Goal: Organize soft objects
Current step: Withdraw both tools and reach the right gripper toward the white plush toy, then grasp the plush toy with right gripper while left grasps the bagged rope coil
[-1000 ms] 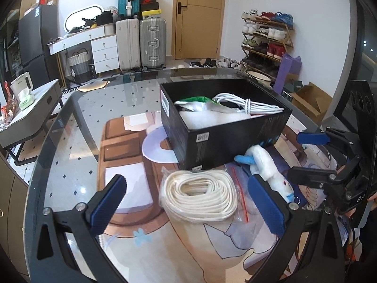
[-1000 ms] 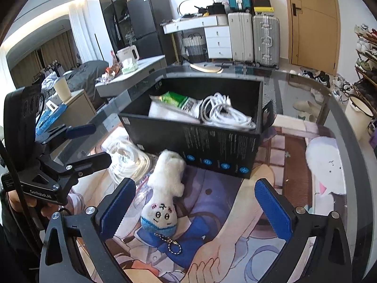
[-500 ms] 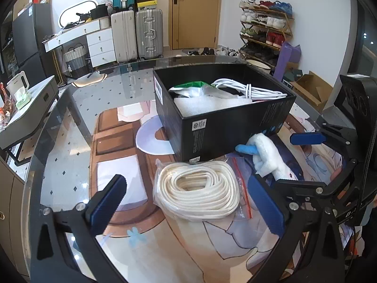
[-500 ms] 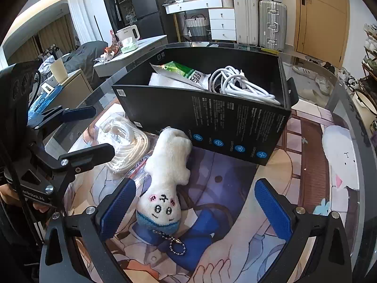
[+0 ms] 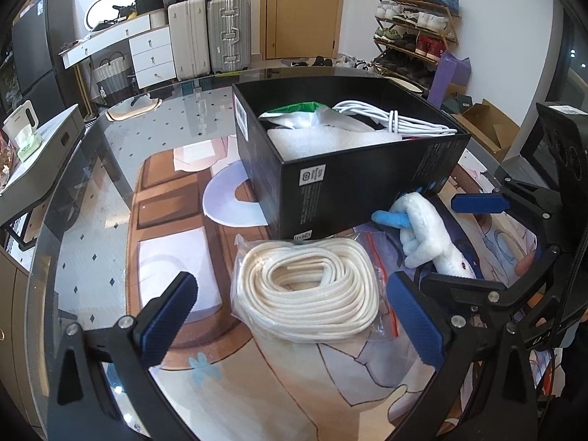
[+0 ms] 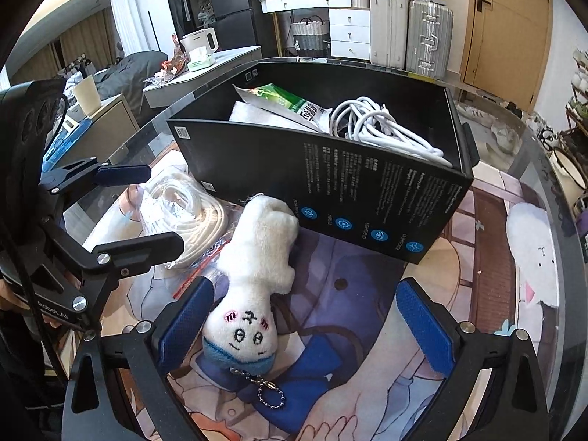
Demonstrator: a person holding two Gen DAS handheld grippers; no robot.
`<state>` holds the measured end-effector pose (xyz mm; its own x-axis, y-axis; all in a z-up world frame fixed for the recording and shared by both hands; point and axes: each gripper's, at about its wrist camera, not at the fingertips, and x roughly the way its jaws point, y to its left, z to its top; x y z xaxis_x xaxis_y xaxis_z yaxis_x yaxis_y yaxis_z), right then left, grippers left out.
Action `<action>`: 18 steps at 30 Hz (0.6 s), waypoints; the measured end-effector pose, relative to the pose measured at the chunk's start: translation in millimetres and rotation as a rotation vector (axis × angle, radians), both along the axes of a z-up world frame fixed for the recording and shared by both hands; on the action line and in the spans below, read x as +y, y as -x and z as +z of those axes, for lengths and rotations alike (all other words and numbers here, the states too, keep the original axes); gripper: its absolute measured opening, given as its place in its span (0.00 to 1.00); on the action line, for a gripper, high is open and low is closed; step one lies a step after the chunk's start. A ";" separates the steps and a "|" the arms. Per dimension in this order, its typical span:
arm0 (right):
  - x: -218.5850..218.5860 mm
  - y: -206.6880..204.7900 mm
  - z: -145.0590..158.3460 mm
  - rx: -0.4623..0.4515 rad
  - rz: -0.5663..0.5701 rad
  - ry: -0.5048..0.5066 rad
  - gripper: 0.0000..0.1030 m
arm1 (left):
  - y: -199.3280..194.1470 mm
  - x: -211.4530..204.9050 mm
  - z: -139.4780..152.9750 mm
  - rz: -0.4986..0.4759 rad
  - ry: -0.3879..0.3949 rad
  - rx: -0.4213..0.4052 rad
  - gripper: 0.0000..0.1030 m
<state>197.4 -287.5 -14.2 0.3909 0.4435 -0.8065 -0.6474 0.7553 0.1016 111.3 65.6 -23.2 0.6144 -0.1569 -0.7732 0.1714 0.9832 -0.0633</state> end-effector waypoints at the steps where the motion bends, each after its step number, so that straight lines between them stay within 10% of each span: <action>1: 0.4 0.1 0.3 -0.004 0.003 0.001 0.93 | -0.4 -0.3 -0.4 -0.001 -0.002 0.002 1.00; 18: 2.0 10.5 1.0 -0.032 0.043 0.024 0.44 | -1.8 -2.6 -1.7 -0.004 -0.010 0.007 1.00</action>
<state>187.0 -285.4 -13.1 0.3977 0.4416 -0.8043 -0.6821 0.7285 0.0628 113.1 63.0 -24.9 0.6082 -0.1519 -0.7791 0.1750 0.9830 -0.0551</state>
